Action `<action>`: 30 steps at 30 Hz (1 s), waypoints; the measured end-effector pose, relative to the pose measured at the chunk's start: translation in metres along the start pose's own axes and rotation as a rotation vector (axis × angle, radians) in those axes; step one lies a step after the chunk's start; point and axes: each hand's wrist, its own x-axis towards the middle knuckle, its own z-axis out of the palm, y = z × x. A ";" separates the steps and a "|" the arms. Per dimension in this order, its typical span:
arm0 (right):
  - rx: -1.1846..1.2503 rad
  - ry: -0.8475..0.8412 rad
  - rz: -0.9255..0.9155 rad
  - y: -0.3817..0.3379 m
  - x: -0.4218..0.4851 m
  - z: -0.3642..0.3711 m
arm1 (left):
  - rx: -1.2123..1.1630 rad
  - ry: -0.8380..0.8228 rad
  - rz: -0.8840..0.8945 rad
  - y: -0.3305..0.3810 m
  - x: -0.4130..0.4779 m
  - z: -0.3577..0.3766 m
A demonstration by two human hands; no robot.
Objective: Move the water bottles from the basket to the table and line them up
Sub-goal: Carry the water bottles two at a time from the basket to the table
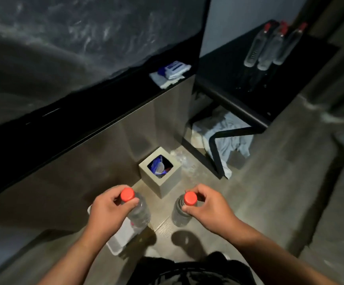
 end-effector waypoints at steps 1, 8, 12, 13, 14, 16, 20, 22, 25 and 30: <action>0.006 0.015 0.010 0.006 -0.006 -0.008 | 0.010 -0.021 0.006 0.007 -0.001 0.008; 0.104 0.174 0.069 0.062 -0.059 -0.091 | -0.037 -0.129 0.023 0.075 -0.026 0.085; 0.133 0.292 0.050 0.102 -0.093 -0.148 | -0.054 -0.146 0.067 0.117 -0.053 0.141; 0.139 0.313 0.055 0.112 -0.101 -0.160 | -0.054 -0.143 0.085 0.126 -0.060 0.156; 0.141 0.329 0.062 0.121 -0.110 -0.173 | -0.055 -0.139 0.100 0.137 -0.066 0.170; 0.139 0.360 0.075 0.141 -0.127 -0.197 | -0.066 -0.135 0.134 0.156 -0.076 0.199; 0.154 0.451 0.092 0.169 -0.156 -0.240 | -0.074 -0.191 0.190 0.191 -0.092 0.249; 0.179 0.508 0.103 0.179 -0.165 -0.257 | -0.094 -0.219 0.205 0.208 -0.098 0.270; 0.211 0.555 0.121 0.194 -0.168 -0.277 | -0.103 -0.252 0.242 0.230 -0.096 0.295; 0.260 0.589 0.177 0.216 -0.147 -0.307 | -0.070 -0.355 0.251 0.249 -0.064 0.339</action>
